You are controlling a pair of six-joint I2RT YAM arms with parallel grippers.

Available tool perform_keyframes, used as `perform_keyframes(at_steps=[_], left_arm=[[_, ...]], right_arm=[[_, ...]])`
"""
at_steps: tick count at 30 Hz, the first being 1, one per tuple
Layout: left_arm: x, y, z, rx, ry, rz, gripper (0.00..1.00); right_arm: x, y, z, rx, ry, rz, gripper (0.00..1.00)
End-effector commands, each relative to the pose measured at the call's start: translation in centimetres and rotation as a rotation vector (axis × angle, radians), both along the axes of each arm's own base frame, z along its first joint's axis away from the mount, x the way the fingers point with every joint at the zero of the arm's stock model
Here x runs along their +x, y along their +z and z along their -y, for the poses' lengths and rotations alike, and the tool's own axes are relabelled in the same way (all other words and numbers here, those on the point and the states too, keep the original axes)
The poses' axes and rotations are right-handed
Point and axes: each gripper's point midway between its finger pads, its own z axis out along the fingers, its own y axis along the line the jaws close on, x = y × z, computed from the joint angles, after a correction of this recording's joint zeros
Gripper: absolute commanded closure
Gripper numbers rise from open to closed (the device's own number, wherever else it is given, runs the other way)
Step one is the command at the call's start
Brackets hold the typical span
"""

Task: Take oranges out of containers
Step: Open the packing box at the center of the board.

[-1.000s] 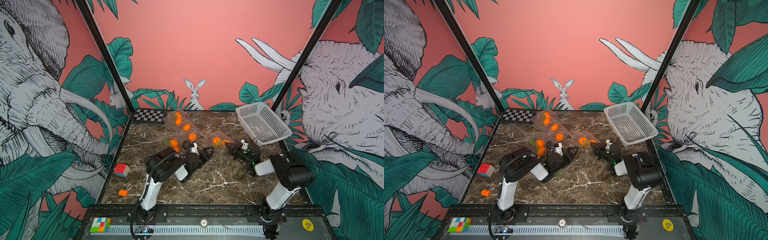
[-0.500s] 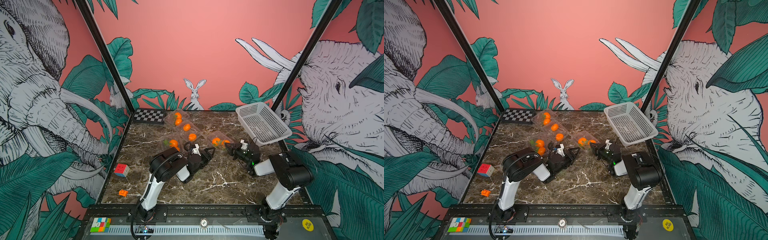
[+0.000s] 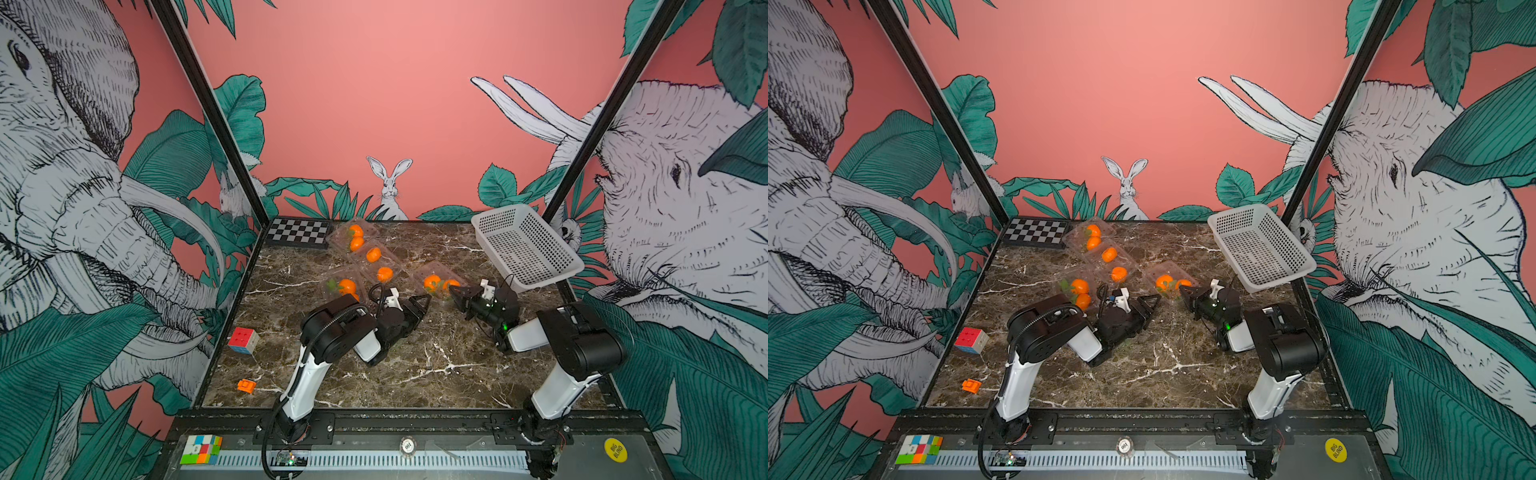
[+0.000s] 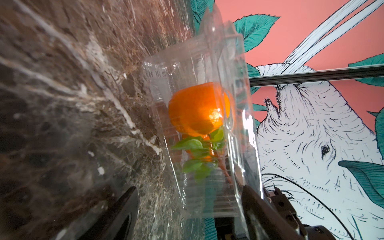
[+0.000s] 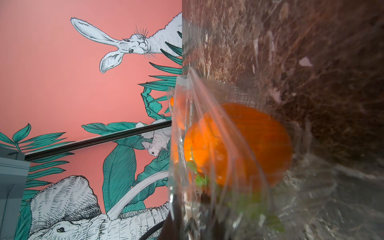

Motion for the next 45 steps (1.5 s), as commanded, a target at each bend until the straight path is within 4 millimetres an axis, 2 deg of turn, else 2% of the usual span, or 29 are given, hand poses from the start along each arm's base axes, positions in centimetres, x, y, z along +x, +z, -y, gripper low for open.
perform_keyframes(at_steps=[1,16,23,33,36,40,45], left_arm=[[-0.4,-3.0,-0.3,0.068,0.002,-0.067,0.22],[-0.5,-3.4,-0.2,0.085,-0.001,-0.075,0.24],[-0.9,-3.9,0.0,0.097,-0.011,-0.085,0.24],[-1.5,-4.8,-0.1,0.123,-0.014,-0.11,0.28],[-1.8,-5.0,-0.2,0.128,-0.017,-0.118,0.29],[-2.2,-5.7,-0.8,0.164,-0.016,-0.133,0.34],[-2.9,-6.4,-1.4,0.189,-0.02,-0.152,0.42]], right_arm=[[-0.4,0.5,-0.5,-0.003,0.025,0.026,0.85],[-1.3,1.1,-2.5,0.007,0.089,0.049,0.85],[-1.6,2.0,-3.4,0.042,0.112,0.069,0.84],[-1.5,3.1,-3.8,0.084,0.106,0.084,0.79],[-1.3,3.5,-3.8,0.095,0.101,0.087,0.73],[-0.8,3.8,-3.7,0.118,0.078,0.078,0.67],[0.0,4.5,-3.4,0.166,0.037,0.07,0.67]])
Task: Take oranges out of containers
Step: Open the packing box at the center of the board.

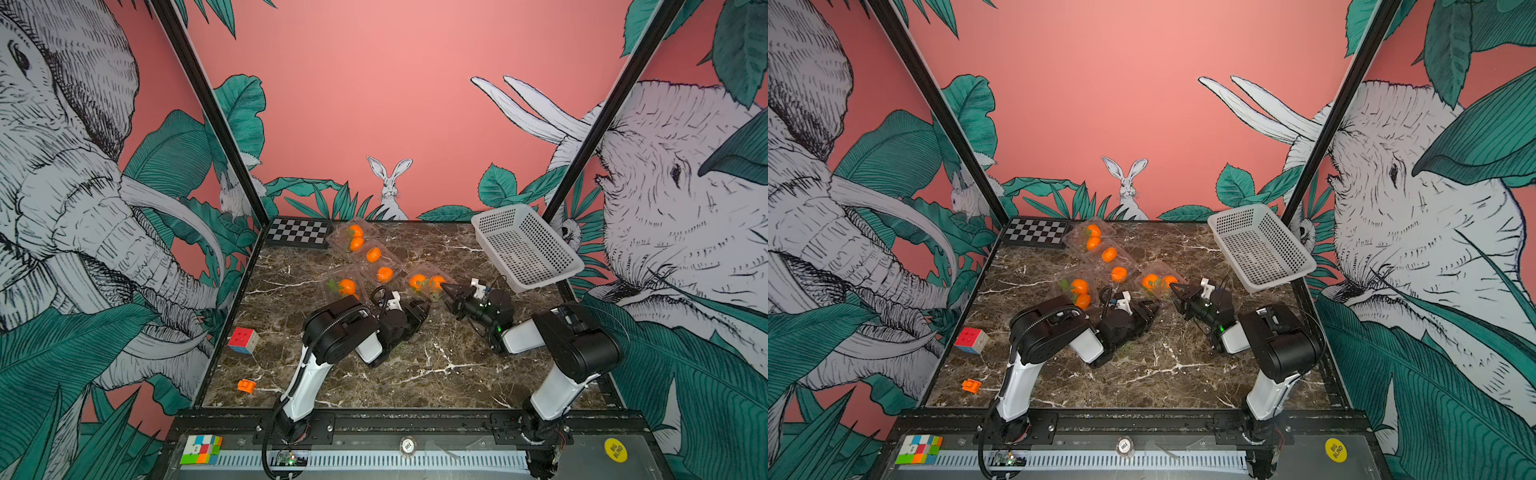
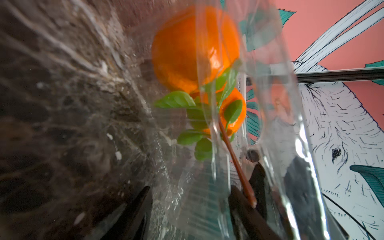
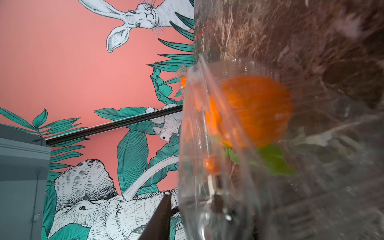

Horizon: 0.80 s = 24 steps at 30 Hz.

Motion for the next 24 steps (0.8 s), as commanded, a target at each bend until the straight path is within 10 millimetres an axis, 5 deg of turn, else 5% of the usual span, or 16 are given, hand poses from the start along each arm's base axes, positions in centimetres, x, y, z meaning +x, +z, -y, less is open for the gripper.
perform_keyframes(at_steps=[1,24], left_arm=[[-1.9,-4.9,-1.6,0.161,-0.017,-0.104,0.43],[-3.1,-7.0,-2.0,0.225,-0.051,-0.171,0.5]], right_arm=[[1.1,2.5,-0.1,0.073,-0.031,0.058,0.68],[4.2,5.1,0.6,0.236,-0.149,0.019,0.82]])
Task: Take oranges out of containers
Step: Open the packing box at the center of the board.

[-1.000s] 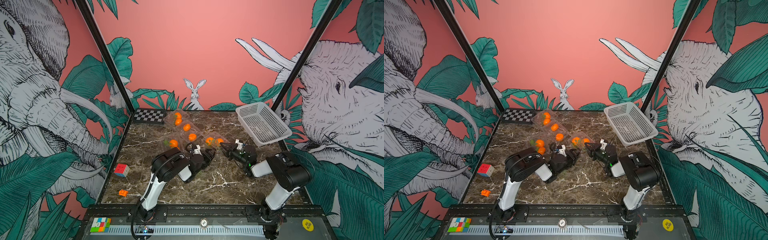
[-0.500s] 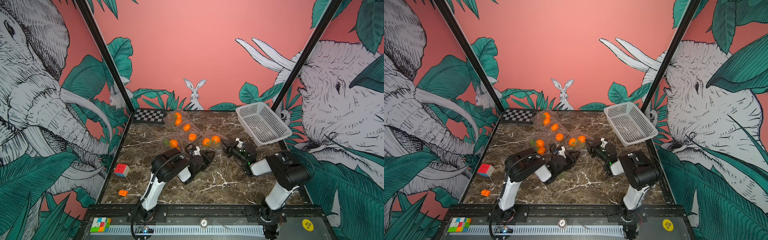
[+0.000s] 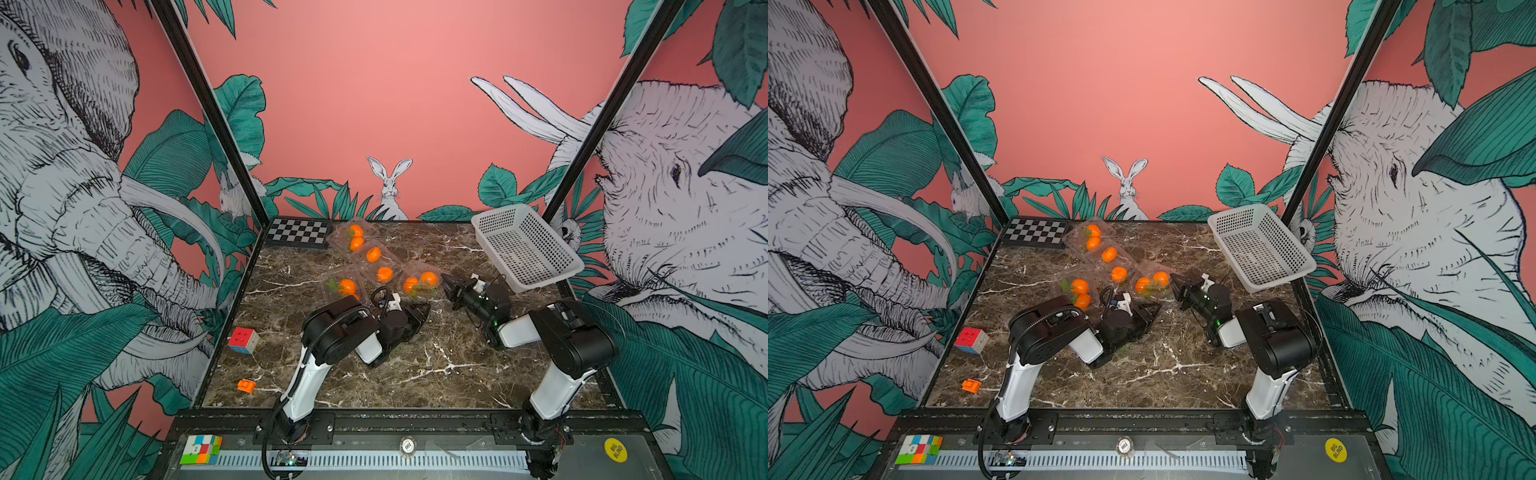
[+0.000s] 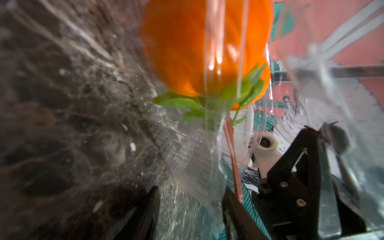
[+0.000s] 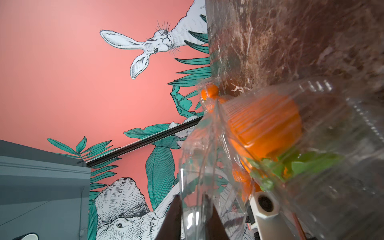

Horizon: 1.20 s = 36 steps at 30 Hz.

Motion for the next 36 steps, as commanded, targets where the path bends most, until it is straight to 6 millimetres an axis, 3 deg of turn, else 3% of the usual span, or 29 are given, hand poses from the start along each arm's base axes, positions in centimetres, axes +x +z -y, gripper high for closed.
perform_keyframes(at_steps=[1,6,13,17,24,29,36], left_arm=[[-2.7,-6.3,-2.3,0.203,-0.025,-0.145,0.5],[-2.9,-6.4,-2.4,0.214,-0.029,-0.153,0.51],[-2.7,-5.6,-2.4,0.216,-0.028,-0.139,0.51],[-2.6,-4.7,-2.4,0.221,-0.029,-0.125,0.5],[-2.4,-2.2,-2.6,0.256,-0.047,-0.087,0.45],[-2.2,0.6,-3.8,0.343,-0.061,-0.043,0.37],[-1.2,5.0,-7.1,0.456,-0.065,-0.008,0.14]], right_arm=[[1.3,2.8,0.5,0.066,-0.051,0.077,0.82],[1.8,2.8,0.7,0.082,-0.076,0.063,0.81],[1.7,2.5,0.6,0.056,-0.067,0.048,0.71],[1.5,2.4,0.7,0.051,-0.063,0.051,0.57],[1.1,4.5,0.0,-0.037,0.01,0.127,0.4],[0.0,5.9,0.8,-0.186,0.039,0.167,0.27],[-1.3,7.7,2.1,-0.441,0.115,0.216,0.02]])
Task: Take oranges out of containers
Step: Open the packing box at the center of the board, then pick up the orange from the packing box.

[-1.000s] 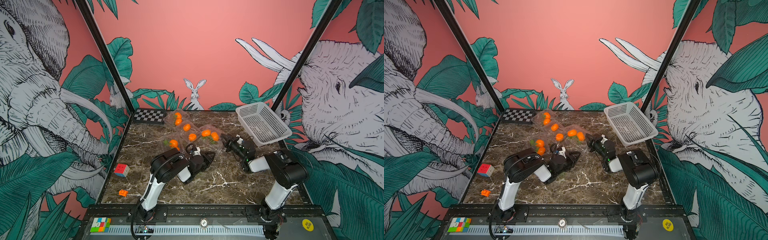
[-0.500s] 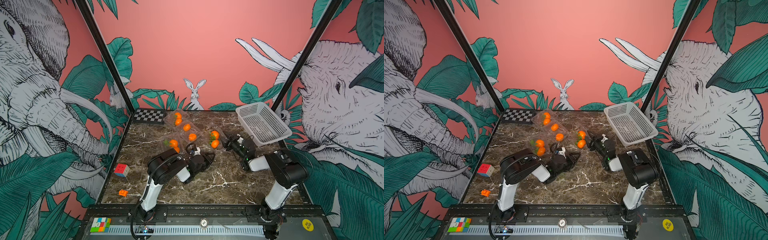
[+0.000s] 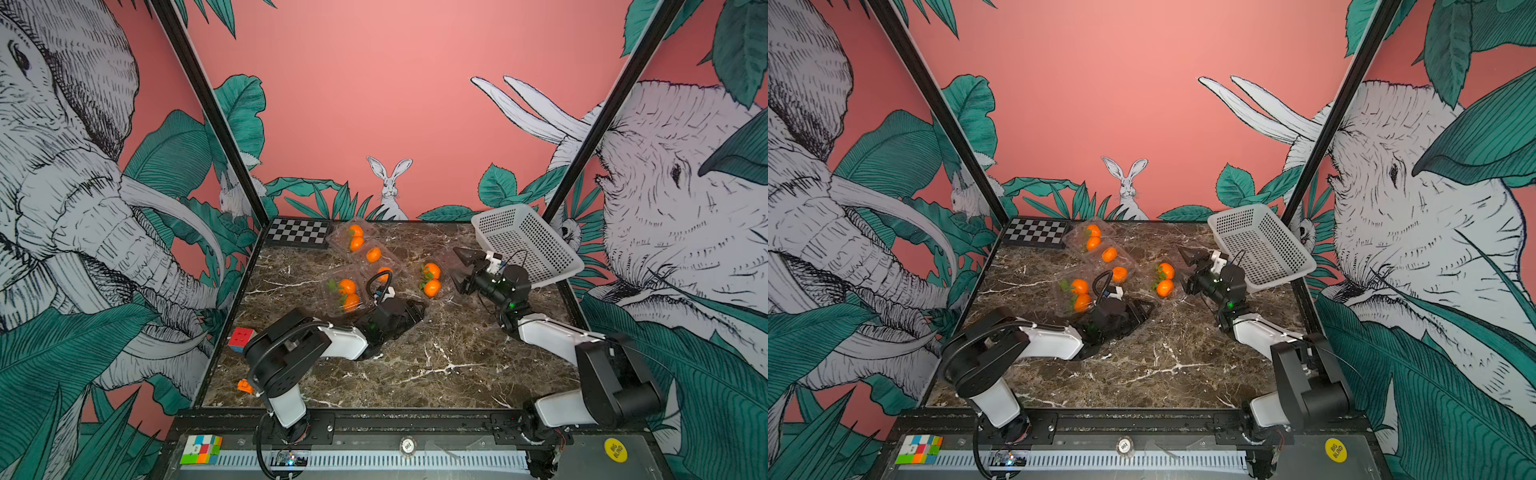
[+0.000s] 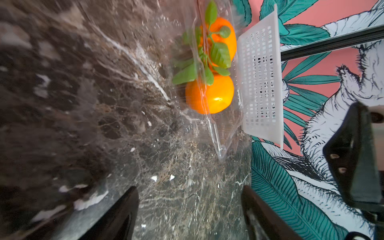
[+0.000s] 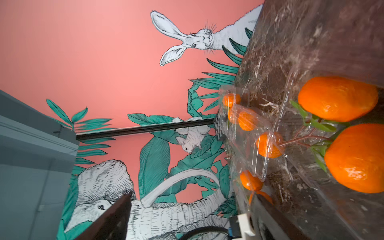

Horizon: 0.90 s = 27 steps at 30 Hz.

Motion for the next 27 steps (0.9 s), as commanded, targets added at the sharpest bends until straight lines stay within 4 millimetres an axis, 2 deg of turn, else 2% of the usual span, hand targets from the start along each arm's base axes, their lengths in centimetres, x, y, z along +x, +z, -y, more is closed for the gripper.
perform_keyframes(at_steps=[1,3,6,9,12,14,16,17,23,27], left_arm=[[0.3,1.3,-2.4,0.137,-0.028,0.004,0.08],[1.3,3.5,-2.9,0.163,-0.051,0.032,0.01],[2.7,7.0,-2.9,0.194,-0.109,0.081,0.01],[3.6,9.8,-1.6,0.205,-0.181,0.118,0.01],[4.1,11.4,-0.1,0.159,-0.234,0.129,0.01],[4.4,11.9,0.4,0.133,-0.246,0.133,0.01],[4.1,11.8,0.6,0.116,-0.257,0.126,0.01],[5.1,11.6,-0.5,0.11,-0.23,0.117,0.01],[5.3,9.7,-1.8,0.052,-0.226,0.055,0.01],[5.2,9.7,-2.5,0.053,-0.23,0.054,0.01]], right_arm=[[-1.3,-1.3,-0.1,-0.266,0.095,-0.002,0.02],[-1.6,-2.4,0.3,-0.424,0.135,-0.021,0.01],[-1.3,-4.5,0.8,-0.579,0.171,-0.061,0.02],[-0.8,-6.6,0.7,-0.724,0.236,-0.1,0.02],[-0.3,-9.5,0.1,-0.822,0.289,-0.156,0.09],[-0.4,-12.1,0.0,-0.914,0.335,-0.215,0.13],[-0.4,-13.5,-0.2,-0.976,0.357,-0.234,0.16],[-0.4,-14.1,-0.3,-1.015,0.368,-0.244,0.18],[0.0,-15.5,-1.0,-1.154,0.419,-0.25,0.25],[0.1,-15.9,-0.9,-1.214,0.434,-0.258,0.26]])
